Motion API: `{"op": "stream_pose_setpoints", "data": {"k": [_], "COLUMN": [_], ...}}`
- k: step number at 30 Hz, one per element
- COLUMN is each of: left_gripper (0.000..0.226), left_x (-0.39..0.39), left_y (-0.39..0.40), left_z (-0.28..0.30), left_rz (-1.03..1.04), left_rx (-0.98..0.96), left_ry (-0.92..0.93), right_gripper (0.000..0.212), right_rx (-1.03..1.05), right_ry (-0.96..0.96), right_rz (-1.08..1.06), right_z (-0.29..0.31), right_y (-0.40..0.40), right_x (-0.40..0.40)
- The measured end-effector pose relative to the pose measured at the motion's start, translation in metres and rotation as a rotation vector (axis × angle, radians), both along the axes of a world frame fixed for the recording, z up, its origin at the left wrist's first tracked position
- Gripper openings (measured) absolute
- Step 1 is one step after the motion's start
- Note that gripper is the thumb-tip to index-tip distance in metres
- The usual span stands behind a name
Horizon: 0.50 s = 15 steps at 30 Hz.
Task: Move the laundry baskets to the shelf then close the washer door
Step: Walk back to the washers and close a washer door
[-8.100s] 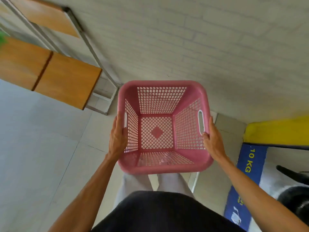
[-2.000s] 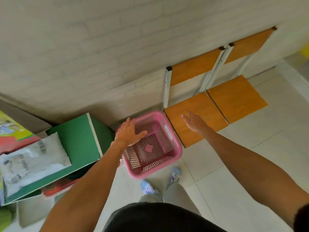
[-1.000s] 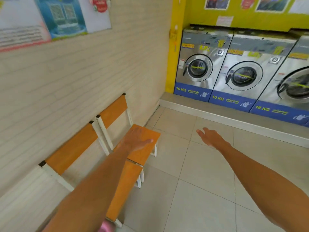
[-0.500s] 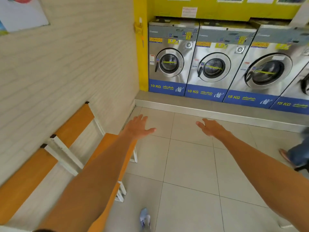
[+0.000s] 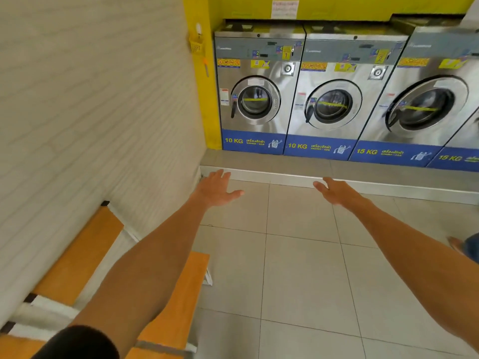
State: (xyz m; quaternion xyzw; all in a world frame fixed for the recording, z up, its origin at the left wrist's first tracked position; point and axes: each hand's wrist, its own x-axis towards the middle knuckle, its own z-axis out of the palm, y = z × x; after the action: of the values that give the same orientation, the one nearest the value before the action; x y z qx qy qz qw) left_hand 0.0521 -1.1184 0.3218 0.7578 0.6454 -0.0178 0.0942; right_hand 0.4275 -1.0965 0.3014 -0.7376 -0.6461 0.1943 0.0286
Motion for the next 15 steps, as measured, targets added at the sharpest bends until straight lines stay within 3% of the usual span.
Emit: {"op": "stream_pose_setpoints", "data": {"k": [15], "left_gripper": [0.090], "left_x": [0.123], "left_y": [0.328], "left_z": [-0.034], "left_rz": [-0.043], "left_rx": [-0.013], "left_ry": [-0.059], "right_gripper": [0.074], "right_rx": [-0.061], "right_ry": [0.031], "right_rz": [-0.092], "right_z": [-0.026], "right_y": [0.300], "right_x": [0.123]}}
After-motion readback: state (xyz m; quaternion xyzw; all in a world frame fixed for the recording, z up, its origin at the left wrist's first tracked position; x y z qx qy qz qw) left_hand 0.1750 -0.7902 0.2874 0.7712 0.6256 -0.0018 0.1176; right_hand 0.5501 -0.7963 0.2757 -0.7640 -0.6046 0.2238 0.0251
